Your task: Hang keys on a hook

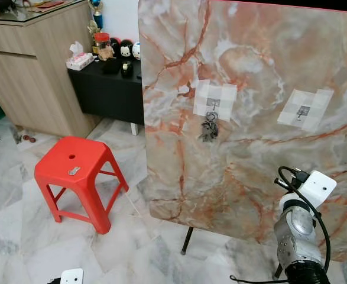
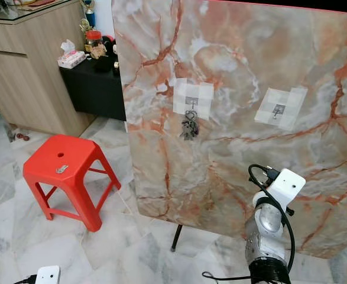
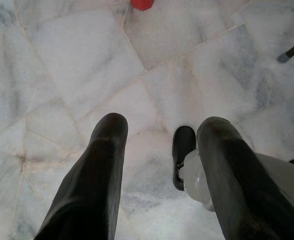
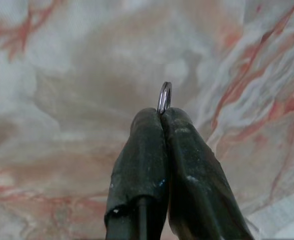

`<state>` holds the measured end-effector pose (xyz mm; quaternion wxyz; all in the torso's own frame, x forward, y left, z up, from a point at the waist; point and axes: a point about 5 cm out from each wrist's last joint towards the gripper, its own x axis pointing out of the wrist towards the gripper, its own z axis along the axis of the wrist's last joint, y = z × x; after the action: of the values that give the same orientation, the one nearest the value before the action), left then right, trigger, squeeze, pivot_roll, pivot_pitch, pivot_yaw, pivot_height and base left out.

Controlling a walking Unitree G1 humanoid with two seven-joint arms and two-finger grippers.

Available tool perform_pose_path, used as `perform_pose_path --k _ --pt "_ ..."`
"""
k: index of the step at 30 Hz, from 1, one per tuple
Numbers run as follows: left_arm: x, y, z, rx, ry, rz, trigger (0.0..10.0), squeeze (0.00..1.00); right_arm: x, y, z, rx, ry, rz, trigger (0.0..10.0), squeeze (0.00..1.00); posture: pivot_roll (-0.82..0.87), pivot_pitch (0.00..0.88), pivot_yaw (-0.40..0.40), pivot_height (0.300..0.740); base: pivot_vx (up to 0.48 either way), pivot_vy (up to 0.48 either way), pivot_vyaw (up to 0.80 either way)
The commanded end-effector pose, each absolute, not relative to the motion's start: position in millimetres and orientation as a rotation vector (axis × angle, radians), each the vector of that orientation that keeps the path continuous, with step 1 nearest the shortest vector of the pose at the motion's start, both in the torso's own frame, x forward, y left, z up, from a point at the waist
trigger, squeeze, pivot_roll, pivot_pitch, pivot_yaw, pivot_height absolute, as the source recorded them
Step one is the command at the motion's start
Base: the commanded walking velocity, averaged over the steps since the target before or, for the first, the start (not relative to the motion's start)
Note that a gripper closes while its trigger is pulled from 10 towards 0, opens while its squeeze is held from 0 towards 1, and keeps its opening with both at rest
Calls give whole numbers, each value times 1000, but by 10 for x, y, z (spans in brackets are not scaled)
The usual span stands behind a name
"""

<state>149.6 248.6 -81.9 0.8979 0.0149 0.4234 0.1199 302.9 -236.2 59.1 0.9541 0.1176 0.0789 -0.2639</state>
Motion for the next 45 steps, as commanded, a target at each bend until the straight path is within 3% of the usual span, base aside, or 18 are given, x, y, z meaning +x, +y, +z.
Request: perform_pose_path --k 1,15,30,45 --pt "1472 2485 -831 21 886 259 10000 0 3029 -2403 582 247 174 -542 10000 0 104 0 -52 740 0 330 0" --pt "1486 2491 -824 39 884 248 10000 0 3066 -2422 616 275 168 -554 10000 0 107 0 -50 740 0 112 0" --pt "1484 2491 -824 37 885 246 10000 0 3086 -2397 628 263 170 -531 10000 0 109 0 -49 740 0 0 -625" --pt "1487 2493 -823 37 884 247 10000 0 3215 -2183 940 -74 25 -363 10000 0 107 0 -50 740 0 0 0"
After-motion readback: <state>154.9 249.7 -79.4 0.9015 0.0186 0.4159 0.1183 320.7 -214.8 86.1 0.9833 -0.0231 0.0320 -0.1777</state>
